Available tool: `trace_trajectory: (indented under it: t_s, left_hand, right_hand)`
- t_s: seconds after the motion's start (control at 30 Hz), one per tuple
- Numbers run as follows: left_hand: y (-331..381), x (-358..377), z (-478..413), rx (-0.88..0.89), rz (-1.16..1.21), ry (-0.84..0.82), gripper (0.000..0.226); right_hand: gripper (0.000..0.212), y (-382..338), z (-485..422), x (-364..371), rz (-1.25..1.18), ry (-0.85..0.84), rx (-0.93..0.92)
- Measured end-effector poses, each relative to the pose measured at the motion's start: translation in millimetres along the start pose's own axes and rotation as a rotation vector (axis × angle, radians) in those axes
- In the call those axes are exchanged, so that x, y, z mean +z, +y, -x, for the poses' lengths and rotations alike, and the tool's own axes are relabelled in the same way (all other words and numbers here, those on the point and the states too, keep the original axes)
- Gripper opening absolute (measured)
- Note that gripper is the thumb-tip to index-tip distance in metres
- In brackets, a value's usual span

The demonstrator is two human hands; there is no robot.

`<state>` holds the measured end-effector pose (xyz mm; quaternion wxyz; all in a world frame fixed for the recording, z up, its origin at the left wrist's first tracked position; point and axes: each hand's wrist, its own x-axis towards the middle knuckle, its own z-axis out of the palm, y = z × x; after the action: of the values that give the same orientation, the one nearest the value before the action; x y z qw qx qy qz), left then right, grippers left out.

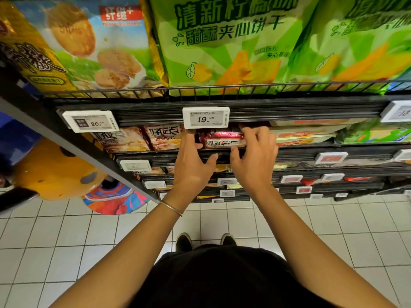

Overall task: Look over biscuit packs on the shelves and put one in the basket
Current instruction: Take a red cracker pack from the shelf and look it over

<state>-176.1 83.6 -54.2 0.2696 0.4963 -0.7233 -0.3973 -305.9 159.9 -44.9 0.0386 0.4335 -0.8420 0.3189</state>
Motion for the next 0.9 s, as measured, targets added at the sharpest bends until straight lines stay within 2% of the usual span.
trace_trajectory:
  t_s: [0.13, 0.27, 0.4, 0.47, 0.53, 0.6, 0.73, 0.83, 0.9]
  left_hand:
    - [3, 3, -3, 0.059, -0.236, 0.046, 0.049]
    - [8, -1, -2, 0.14, -0.308, 0.094, 0.05]
    - [10, -11, 7, 0.294, -0.143, 0.116, 0.046]
    - [13, -16, 16, 0.283, 0.011, 0.066, 0.044]
    - [14, -18, 29, 0.229, 0.199, 0.056, 0.039]
    - [13, -18, 41, 0.176, 0.362, 0.112, 0.031]
    - [9, -18, 58, -0.068, 0.621, 0.266, 0.019]
    - [4, -21, 71, -0.282, 0.796, 0.297, 0.036]
    - [4, -29, 78, -0.378, 0.917, 0.256, 0.057]
  right_hand:
    - [0.045, 7, 13, -1, -0.06, 0.023, -0.014]
    - [0.054, 14, 18, -2, -0.212, -0.015, -0.027]
    - [0.07, 20, 21, -8, -0.353, 0.006, 0.015]
    - [0.083, 22, 24, -9, -0.396, 0.003, 0.051]
    - [0.1, 26, 25, -9, -0.501, -0.076, 0.104]
    - [0.105, 30, 26, -11, -0.676, -0.232, 0.166]
    - [0.092, 32, 31, -19, -0.932, -0.415, 0.204]
    - [0.053, 27, 35, -23, -1.027, -0.525, 0.198]
    - [0.036, 21, 36, -29, -1.059, -0.556, 0.232]
